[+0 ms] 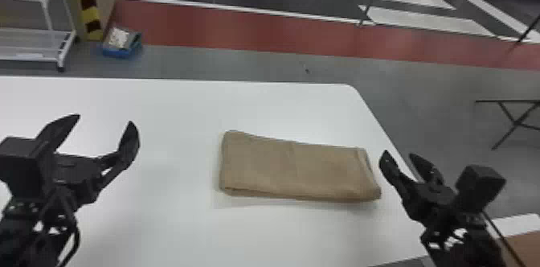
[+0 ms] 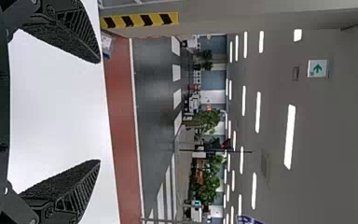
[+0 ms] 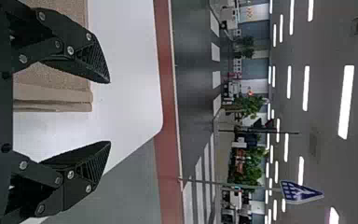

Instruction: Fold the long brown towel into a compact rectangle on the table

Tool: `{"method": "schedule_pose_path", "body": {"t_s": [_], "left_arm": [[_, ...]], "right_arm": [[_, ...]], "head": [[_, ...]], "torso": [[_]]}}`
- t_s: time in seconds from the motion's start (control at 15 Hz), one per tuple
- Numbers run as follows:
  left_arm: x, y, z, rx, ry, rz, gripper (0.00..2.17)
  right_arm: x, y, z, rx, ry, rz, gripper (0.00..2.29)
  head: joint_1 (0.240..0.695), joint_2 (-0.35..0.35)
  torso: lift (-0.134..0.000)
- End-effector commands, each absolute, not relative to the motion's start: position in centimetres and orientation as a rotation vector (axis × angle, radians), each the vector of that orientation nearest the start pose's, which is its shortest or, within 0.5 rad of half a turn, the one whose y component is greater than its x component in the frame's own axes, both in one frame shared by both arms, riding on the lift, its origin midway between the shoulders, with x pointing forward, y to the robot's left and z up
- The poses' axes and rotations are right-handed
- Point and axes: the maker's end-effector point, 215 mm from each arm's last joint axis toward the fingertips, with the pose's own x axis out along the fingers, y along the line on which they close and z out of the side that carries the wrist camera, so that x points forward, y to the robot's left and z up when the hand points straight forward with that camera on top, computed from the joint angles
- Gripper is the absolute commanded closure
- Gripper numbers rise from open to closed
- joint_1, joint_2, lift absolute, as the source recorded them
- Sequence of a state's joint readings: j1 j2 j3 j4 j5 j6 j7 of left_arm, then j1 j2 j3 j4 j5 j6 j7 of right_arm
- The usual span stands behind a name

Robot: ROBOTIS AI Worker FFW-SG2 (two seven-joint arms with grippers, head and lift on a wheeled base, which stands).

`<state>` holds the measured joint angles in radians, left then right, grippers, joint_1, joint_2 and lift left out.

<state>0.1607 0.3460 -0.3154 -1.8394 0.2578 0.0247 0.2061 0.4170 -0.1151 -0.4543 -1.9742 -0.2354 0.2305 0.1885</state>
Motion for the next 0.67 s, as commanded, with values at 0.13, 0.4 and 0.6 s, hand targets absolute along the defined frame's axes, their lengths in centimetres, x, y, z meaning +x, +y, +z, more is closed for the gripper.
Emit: {"method": "schedule_pose_path", "body": {"t_s": [0.13, 0.4, 0.6], "left_arm": [[53.0, 9.5, -33.4, -0.012, 0.047, -0.267, 0.16], [51.9, 2.5, -40.2, -0.018, 0.304, -0.413, 0.24], [51.4, -0.1, -42.6, -0.047, 0.379, -0.468, 0.28]], "right_arm": [[40.9, -46.6, -33.8, -0.028, 0.098, -0.209, 0.05], [40.0, -46.2, -34.0, -0.010, 0.082, -0.201, 0.05], [40.0, -45.5, -35.0, -0.003, 0.095, -0.190, 0.05]], "head": [[0.695, -0.350], [0.695, -0.350], [0.695, -0.350]], "torso": [[-0.123], [-0.123], [-0.123]]}}
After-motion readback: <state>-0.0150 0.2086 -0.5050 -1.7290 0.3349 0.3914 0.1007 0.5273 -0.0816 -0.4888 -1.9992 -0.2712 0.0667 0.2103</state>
